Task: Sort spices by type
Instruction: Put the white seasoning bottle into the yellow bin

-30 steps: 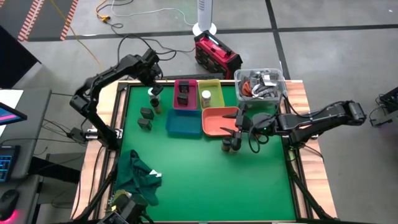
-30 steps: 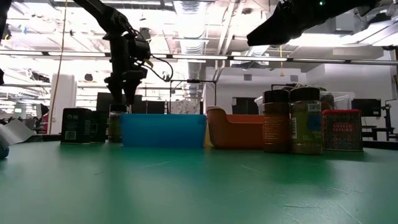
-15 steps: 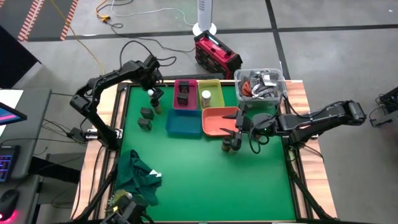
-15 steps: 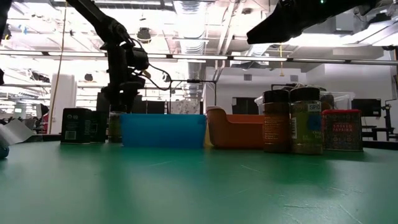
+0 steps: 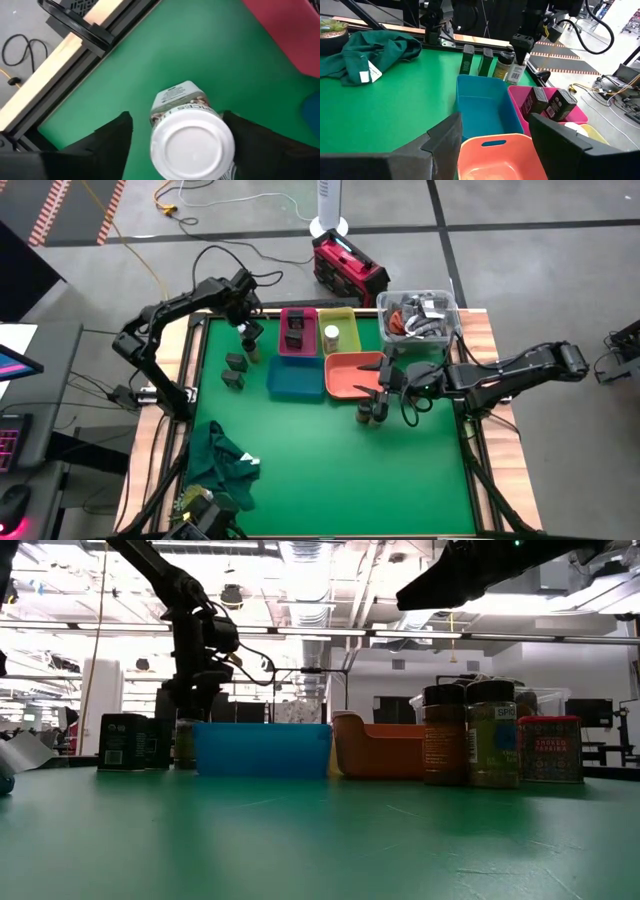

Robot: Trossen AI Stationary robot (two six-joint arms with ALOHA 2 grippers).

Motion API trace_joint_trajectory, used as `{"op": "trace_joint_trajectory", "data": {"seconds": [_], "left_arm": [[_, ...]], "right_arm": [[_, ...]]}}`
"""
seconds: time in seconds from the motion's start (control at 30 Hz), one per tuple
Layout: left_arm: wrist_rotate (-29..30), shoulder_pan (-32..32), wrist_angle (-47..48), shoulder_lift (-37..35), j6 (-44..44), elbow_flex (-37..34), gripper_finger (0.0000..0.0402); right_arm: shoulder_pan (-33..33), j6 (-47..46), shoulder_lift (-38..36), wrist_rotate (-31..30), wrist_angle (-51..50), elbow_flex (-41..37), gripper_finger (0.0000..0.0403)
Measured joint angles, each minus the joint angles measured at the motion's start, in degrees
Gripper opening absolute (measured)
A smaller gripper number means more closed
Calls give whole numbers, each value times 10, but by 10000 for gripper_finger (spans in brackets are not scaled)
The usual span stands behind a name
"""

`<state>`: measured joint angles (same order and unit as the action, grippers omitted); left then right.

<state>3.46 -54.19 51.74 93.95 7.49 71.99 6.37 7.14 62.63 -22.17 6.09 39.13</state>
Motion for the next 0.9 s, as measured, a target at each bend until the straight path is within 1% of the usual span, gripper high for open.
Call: {"op": "trace_joint_trajectory", "data": {"seconds": [0.2, 0.27, 0.4, 0.5, 0.6, 0.77, 0.9], "left_arm": [[-2, 0, 2, 0, 2, 0, 215], [-2, 0, 2, 0, 3, 0, 199], [-2, 0, 2, 0, 7, 1, 199], [-2, 1, 4, 0, 13, 15, 199], [-5, 3, 3, 0, 17, 36, 199], [-30, 11, 13, 0, 24, 78, 199], [-32, 22, 23, 0, 29, 117, 199]], "right_arm": [[0, 3, 0, 0, 1, 0, 260], [0, 3, 0, 0, 1, 0, 260], [0, 4, 0, 0, 1, 0, 260], [0, 4, 0, 0, 1, 0, 260], [0, 4, 0, 0, 1, 0, 260], [0, 4, 0, 0, 1, 0, 260], [0, 4, 0, 0, 1, 0, 260]]}}
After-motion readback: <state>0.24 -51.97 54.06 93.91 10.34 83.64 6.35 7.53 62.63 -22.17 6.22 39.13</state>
